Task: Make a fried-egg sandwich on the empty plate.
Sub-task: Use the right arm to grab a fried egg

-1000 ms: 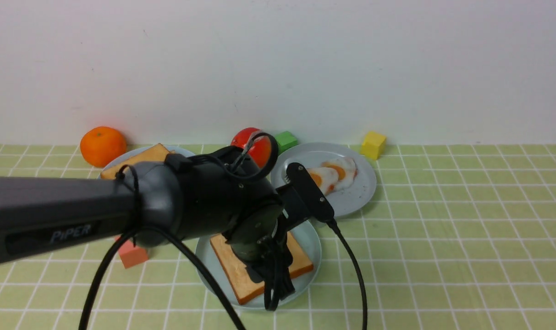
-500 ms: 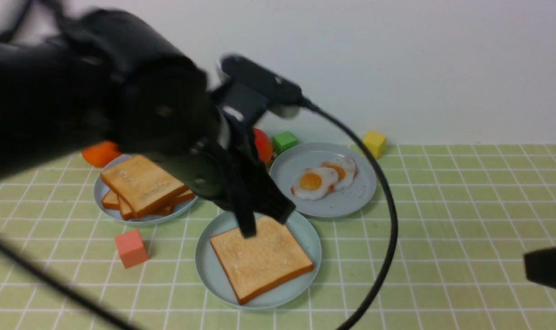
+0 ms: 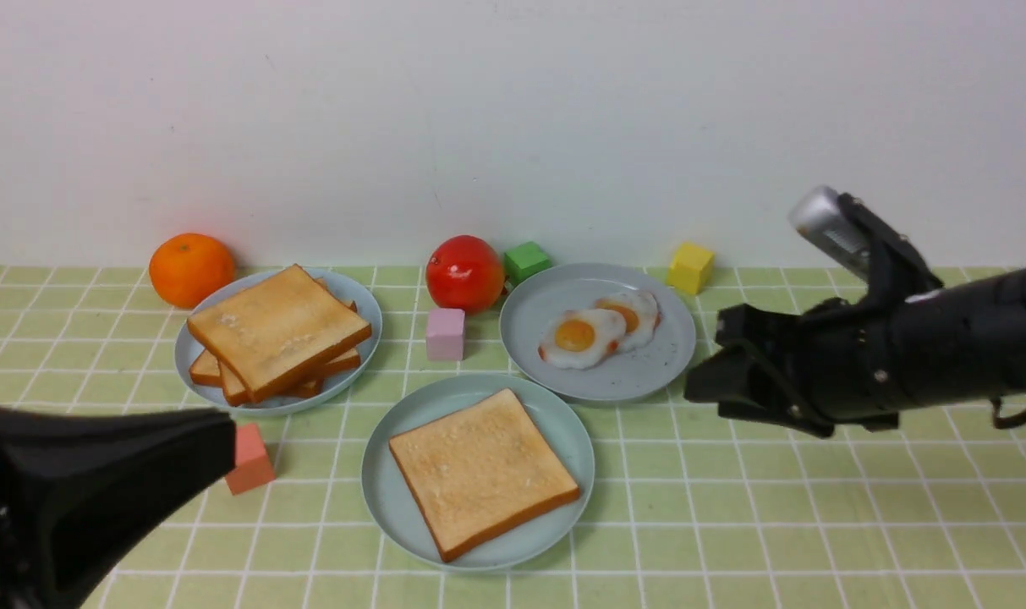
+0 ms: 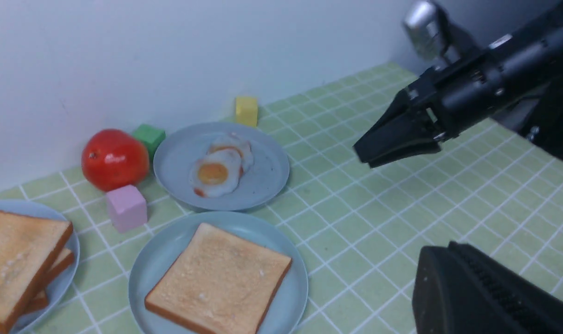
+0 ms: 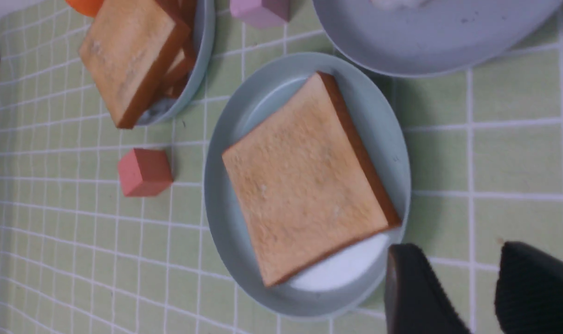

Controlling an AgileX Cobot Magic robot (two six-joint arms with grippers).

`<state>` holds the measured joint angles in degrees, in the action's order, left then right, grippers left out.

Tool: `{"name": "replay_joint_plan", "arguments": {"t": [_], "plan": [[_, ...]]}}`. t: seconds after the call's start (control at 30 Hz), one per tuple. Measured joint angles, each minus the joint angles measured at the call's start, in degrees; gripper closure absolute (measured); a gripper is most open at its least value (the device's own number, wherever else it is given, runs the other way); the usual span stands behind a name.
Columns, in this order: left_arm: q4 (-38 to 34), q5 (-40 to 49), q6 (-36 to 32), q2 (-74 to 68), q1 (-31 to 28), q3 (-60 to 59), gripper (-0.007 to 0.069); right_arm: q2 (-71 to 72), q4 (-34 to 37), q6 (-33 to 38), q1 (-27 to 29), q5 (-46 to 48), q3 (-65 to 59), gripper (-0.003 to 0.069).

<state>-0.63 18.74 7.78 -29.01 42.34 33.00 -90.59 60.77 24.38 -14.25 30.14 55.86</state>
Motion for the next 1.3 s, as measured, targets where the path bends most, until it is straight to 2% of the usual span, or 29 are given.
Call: {"name": "replay_joint_plan", "arguments": {"t": [0.13, 0.27, 0.4, 0.5, 0.53, 0.57, 0.6, 0.63, 0.67, 0.7, 0.73, 0.8, 0.9, 1.07, 1.3], "plan": [[-0.2, -3.2, 0.1, 2.0, 0.0, -2.9, 0.0638, -7.9, 4.2, 3.0, 0.0, -0.8, 6.2, 0.0371], [-0.2, -4.5, 0.1, 1.4, 0.0, -3.0, 0.0638, -14.2, 4.7, 2.7, 0.0, -0.5, 11.8, 0.0347], [-0.2, -5.4, 0.1, 0.4, 0.0, -3.0, 0.0638, -21.7, -0.1, -1.9, 0.0, 1.7, 20.0, 0.0324], [-0.2, -5.5, 0.1, 0.1, 0.0, -3.0, 0.0638, -23.9, -6.6, -7.3, -0.1, 4.1, 23.8, 0.0323], [-0.2, -5.6, 0.1, -0.2, 0.0, -3.0, 0.0638, -24.9, -15.4, -12.9, -0.4, 7.1, 27.5, 0.0326], [-0.2, -5.6, 0.1, -0.2, 0.0, -3.0, 0.0638, -25.3, -21.3, -16.9, -0.9, 8.7, 29.5, 0.0329], [-0.2, -5.6, 0.1, -0.2, 0.0, -3.1, 0.0638, -25.4, -22.5, -18.6, -1.0, 9.1, 29.8, 0.033], [-0.1, -5.6, 0.1, -0.2, 0.0, -3.1, 0.0638, -25.5, -32.0, -25.8, -2.2, 11.8, 32.8, 0.0338], [0.1, -5.7, 0.1, -0.2, 0.0, -3.2, 0.0638, -25.5, -38.3, -30.0, -3.3, 13.4, 34.7, 0.0344], [0.6, -5.7, 0.1, -0.2, 0.0, -3.2, 0.0638, -25.5, -41.7, -33.9, -4.1, 14.2, 35.7, 0.0347], [0.6, -5.7, 0.1, -0.2, 0.0, -3.2, 0.0638, -25.5, -42.4, -33.9, -4.3, 14.3, 35.8, 0.0347], [1.3, -5.7, 0.1, -0.2, 0.0, -3.3, 0.0638, -25.6, -47.9, -42.1, -6.4, 13.8, 36.8, 0.0351], [1.8, -5.7, 0.1, -0.2, 0.0, -3.3, 0.0638, -26.8, -47.0, -44.4, -6.8, 11.5, 36.8, 0.0351], [1.8, -5.7, 0.1, -0.2, 0.0, -3.3, 0.0638, -30.3, -41.2, -44.9, -5.8, 6.8, 36.8, 0.0345], [1.9, -5.7, 0.1, -0.2, 0.0, -3.3, 0.0638, -34.8, -32.4, -40.8, -5.2, 0.6, 36.9, 0.0285]]}}
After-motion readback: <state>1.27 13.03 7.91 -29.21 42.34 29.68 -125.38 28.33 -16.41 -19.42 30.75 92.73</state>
